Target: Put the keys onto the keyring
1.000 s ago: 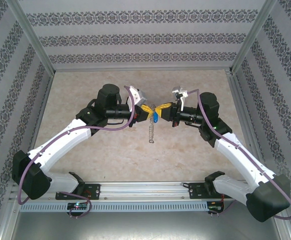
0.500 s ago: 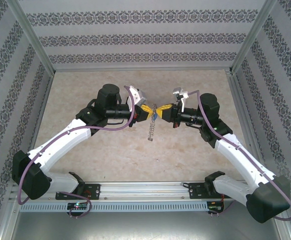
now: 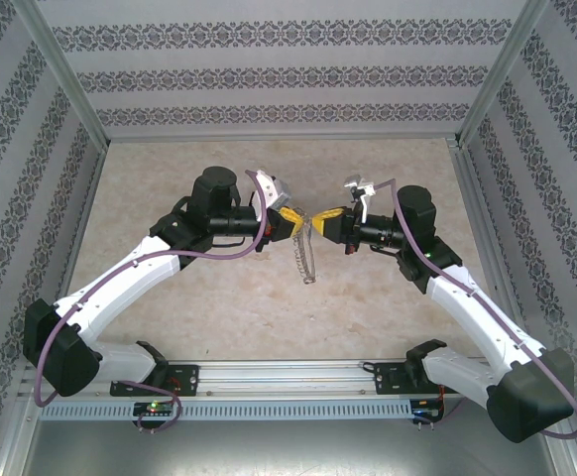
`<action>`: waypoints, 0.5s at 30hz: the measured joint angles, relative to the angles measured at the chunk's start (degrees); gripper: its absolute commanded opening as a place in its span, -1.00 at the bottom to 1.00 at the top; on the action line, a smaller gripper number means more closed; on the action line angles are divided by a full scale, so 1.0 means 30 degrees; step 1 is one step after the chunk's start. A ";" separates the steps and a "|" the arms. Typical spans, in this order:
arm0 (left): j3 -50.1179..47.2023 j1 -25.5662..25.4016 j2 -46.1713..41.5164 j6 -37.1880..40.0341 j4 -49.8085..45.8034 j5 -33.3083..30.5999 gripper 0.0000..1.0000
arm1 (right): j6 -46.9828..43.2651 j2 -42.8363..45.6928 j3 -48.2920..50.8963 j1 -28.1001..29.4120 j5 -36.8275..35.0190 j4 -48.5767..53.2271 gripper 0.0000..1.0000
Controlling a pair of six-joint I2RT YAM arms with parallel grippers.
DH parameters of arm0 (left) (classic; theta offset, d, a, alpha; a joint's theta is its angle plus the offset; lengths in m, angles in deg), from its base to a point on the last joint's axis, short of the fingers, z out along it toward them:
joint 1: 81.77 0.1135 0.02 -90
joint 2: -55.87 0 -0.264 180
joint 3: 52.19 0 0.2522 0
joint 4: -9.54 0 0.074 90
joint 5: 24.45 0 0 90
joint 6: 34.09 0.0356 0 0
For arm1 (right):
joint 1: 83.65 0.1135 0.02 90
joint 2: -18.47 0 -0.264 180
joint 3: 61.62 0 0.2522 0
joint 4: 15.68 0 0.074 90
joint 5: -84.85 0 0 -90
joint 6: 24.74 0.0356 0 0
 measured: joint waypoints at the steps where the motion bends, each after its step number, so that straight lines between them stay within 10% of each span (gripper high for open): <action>1: 0.0000 0.0000 -0.0022 0.0007 0.0000 -0.0044 -1.00 | -0.0007 0.0000 0.0022 0.0000 0.0058 0.0000 -1.00; 15: 0.0000 -0.0153 -0.0153 0.0000 -0.0015 -0.0080 -1.00 | -0.0015 -0.0153 0.0219 -0.0124 0.1603 0.0284 -1.00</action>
